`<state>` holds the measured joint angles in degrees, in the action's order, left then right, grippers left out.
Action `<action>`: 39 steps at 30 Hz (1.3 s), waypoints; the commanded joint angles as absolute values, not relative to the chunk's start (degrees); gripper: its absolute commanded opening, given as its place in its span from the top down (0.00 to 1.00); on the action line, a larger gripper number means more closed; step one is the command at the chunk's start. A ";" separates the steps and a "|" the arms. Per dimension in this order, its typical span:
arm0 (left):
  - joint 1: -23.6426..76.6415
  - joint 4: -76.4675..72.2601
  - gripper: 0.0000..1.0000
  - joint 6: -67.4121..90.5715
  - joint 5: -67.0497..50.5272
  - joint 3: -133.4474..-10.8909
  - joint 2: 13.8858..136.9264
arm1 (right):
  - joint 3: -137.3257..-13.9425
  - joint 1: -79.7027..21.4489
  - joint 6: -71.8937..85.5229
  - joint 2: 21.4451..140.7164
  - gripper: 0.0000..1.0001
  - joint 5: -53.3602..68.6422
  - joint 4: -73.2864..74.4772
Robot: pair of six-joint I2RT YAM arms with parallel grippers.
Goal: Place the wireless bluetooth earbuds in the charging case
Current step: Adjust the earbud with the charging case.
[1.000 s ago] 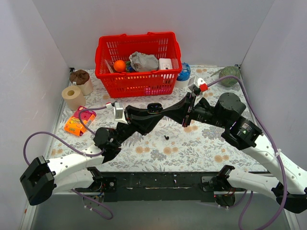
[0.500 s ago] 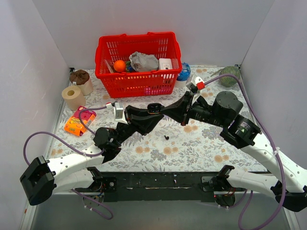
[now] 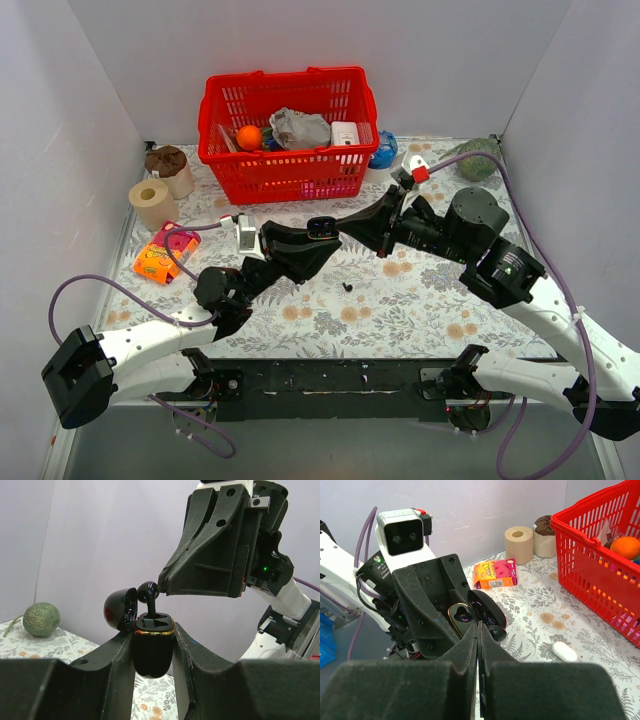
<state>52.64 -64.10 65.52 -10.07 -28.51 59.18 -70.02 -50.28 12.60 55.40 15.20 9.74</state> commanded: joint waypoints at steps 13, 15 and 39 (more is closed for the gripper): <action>52.91 -70.39 1.00 63.02 -14.15 -25.93 56.25 | -72.33 -50.27 10.20 50.71 0.92 4.58 10.36; 52.91 -72.42 1.00 62.49 -15.46 -25.23 55.99 | -72.95 -50.19 9.85 51.24 0.88 3.61 12.82; 52.91 -71.72 1.00 59.94 -18.81 -25.13 55.63 | -74.09 -50.27 11.25 55.28 0.66 12.65 15.82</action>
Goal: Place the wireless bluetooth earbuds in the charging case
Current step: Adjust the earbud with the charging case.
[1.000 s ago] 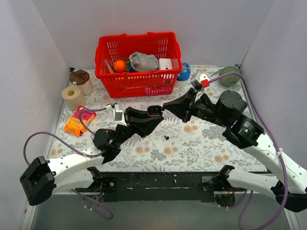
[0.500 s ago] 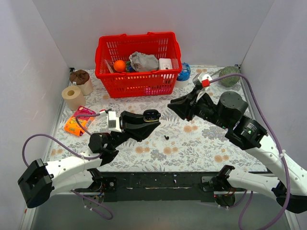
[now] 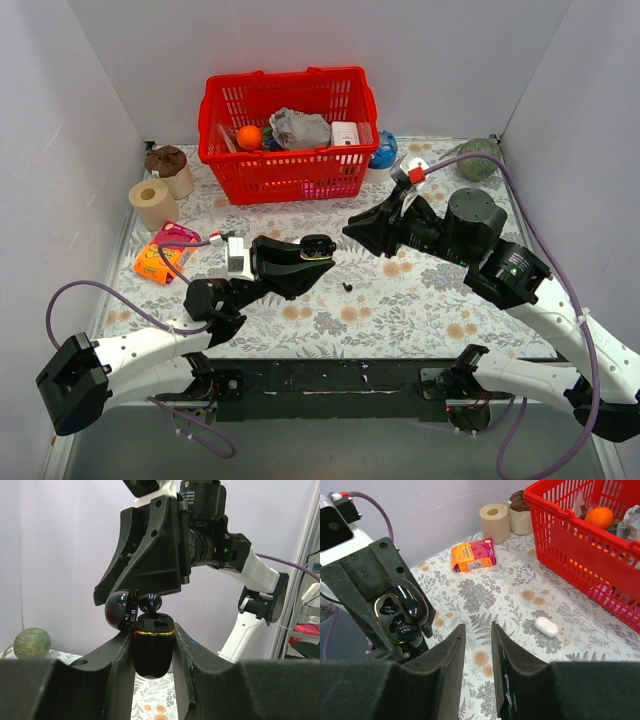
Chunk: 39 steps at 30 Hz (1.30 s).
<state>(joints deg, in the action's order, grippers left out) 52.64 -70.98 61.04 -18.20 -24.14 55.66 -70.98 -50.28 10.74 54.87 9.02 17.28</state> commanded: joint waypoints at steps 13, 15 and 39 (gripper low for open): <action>52.91 -71.98 1.00 59.50 -17.67 -27.51 59.24 | -74.53 -50.45 10.99 55.72 0.66 16.26 17.49; 52.91 -72.24 1.00 59.41 -17.32 -27.42 59.41 | -74.27 -50.45 10.99 55.37 0.66 16.17 17.58; 52.91 -72.33 1.00 58.54 -13.01 -29.00 63.63 | -75.94 -50.45 11.78 54.32 0.66 17.14 17.84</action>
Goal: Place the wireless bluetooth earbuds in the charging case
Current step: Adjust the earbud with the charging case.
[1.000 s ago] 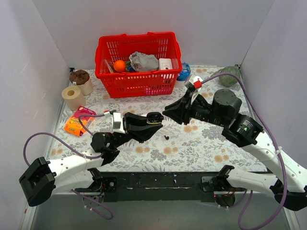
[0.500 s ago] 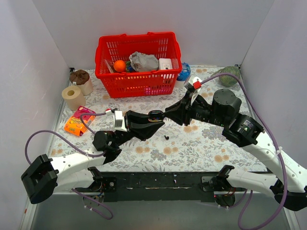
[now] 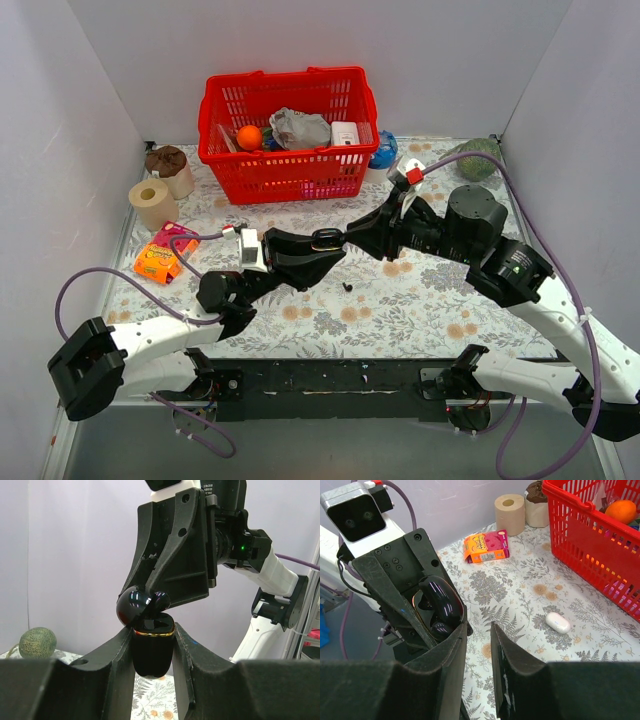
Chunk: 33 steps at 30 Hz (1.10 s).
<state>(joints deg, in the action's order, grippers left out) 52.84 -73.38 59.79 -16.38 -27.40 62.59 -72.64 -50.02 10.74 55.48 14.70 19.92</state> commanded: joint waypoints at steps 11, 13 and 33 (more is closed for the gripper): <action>52.91 -73.56 1.00 58.45 -11.43 -30.58 66.36 | -75.41 -50.45 11.51 53.09 0.66 15.74 18.72; 52.91 -73.65 1.00 58.45 -11.51 -30.67 66.45 | -75.32 -50.45 11.43 53.00 0.66 15.29 18.72; 52.91 -73.91 1.00 59.50 -13.62 -30.50 66.09 | -75.06 -50.45 9.84 52.21 0.66 10.46 20.48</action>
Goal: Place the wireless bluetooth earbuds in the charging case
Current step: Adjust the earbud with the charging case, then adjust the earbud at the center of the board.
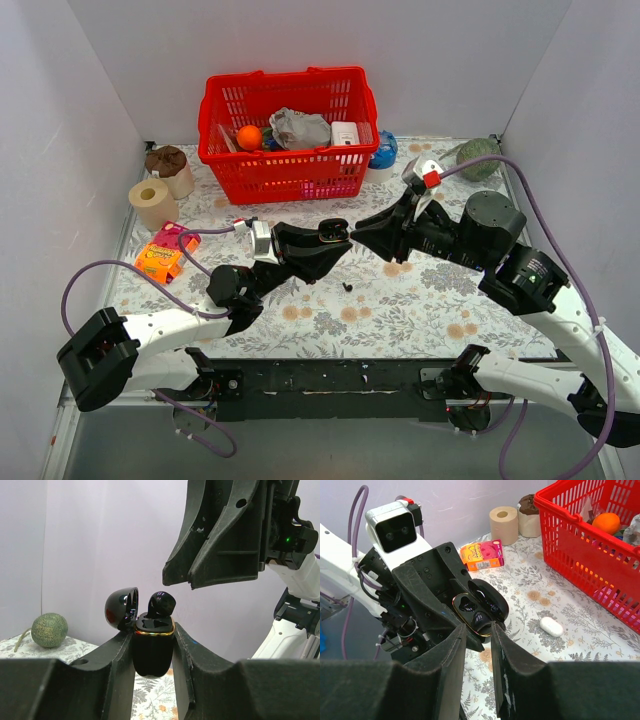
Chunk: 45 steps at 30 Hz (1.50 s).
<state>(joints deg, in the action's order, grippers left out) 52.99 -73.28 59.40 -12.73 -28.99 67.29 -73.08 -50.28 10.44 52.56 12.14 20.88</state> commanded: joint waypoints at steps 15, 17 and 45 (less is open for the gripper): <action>52.91 -74.79 1.00 60.73 -15.03 -30.06 65.74 | -73.65 -50.45 10.28 54.58 0.66 11.51 19.86; 52.91 -74.79 1.00 60.82 -15.20 -30.06 65.83 | -73.57 -50.45 10.37 54.67 0.66 11.69 19.60; 52.82 -43.54 1.00 64.14 -16.61 -22.68 33.06 | -46.76 -50.45 7.73 62.82 0.62 -2.82 12.47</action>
